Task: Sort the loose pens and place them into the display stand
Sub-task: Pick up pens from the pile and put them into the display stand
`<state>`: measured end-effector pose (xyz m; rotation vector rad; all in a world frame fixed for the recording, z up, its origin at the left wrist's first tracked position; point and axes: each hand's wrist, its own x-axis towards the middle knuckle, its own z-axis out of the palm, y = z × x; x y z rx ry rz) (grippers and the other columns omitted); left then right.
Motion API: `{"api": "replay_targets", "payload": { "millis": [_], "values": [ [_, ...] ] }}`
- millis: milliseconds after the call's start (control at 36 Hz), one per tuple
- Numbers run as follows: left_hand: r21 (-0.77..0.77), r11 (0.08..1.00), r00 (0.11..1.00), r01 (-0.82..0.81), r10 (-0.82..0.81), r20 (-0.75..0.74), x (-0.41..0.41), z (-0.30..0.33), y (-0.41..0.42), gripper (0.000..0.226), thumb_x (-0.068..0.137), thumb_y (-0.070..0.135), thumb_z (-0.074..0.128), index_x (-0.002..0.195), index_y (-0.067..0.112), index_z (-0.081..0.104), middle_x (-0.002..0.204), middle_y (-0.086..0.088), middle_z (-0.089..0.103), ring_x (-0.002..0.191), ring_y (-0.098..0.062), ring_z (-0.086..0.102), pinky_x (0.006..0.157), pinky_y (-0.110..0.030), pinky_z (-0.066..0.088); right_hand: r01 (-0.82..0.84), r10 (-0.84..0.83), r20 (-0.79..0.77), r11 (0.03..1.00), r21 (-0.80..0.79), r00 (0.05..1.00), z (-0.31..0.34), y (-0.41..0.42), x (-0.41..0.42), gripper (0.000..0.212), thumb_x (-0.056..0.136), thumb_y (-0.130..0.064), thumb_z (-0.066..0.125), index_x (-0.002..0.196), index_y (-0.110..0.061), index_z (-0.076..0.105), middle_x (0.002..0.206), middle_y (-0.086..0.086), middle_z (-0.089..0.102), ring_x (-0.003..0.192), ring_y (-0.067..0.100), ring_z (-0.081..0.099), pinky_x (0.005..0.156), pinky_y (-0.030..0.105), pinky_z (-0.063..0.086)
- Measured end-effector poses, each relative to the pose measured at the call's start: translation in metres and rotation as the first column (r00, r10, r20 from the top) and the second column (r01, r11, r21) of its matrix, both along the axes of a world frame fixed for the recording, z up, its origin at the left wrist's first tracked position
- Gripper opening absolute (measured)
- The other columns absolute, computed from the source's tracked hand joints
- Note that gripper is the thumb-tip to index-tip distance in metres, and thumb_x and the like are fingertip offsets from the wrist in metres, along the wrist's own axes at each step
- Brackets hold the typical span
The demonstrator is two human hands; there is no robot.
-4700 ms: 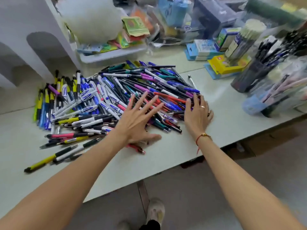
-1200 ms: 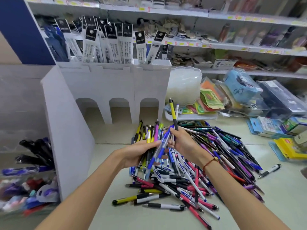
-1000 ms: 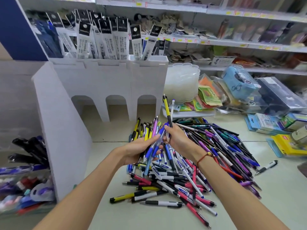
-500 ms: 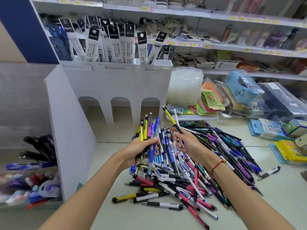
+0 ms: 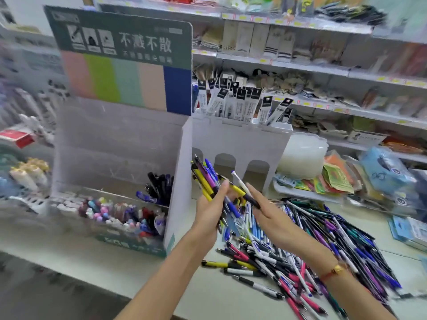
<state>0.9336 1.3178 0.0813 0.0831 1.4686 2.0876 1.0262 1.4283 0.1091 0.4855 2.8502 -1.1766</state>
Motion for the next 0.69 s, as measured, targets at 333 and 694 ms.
{"api": "replay_targets", "payload": {
  "millis": [333,694],
  "values": [
    [-0.055,0.975,0.976,-0.214,0.215,0.023,-0.057,0.037,-0.114,0.033,0.088,0.024,0.067,0.113,0.004,0.057,0.101,-0.017,0.069,0.093,-0.029,0.068,0.080,-0.041,0.056,-0.136,0.124,0.057,0.860,0.493,0.991,0.035,-0.130,-0.064,0.067,0.103,-0.015,0.033,0.149,-0.045,-0.006,0.130,0.015,0.033,0.074,0.022,0.052,0.068,0.033,0.049],
    [-0.077,0.970,0.973,-0.231,0.229,-0.024,-0.158,0.033,-0.253,0.011,0.088,0.014,0.065,0.085,0.006,0.060,0.070,-0.004,0.068,0.057,-0.011,0.064,0.057,-0.026,0.052,0.096,-0.142,-0.256,0.978,-0.185,0.956,0.042,-0.235,-0.135,0.015,0.096,-0.014,0.056,0.110,-0.013,0.056,0.099,0.002,0.070,0.068,0.022,0.068,0.049,0.017,0.043]
  ]
}}
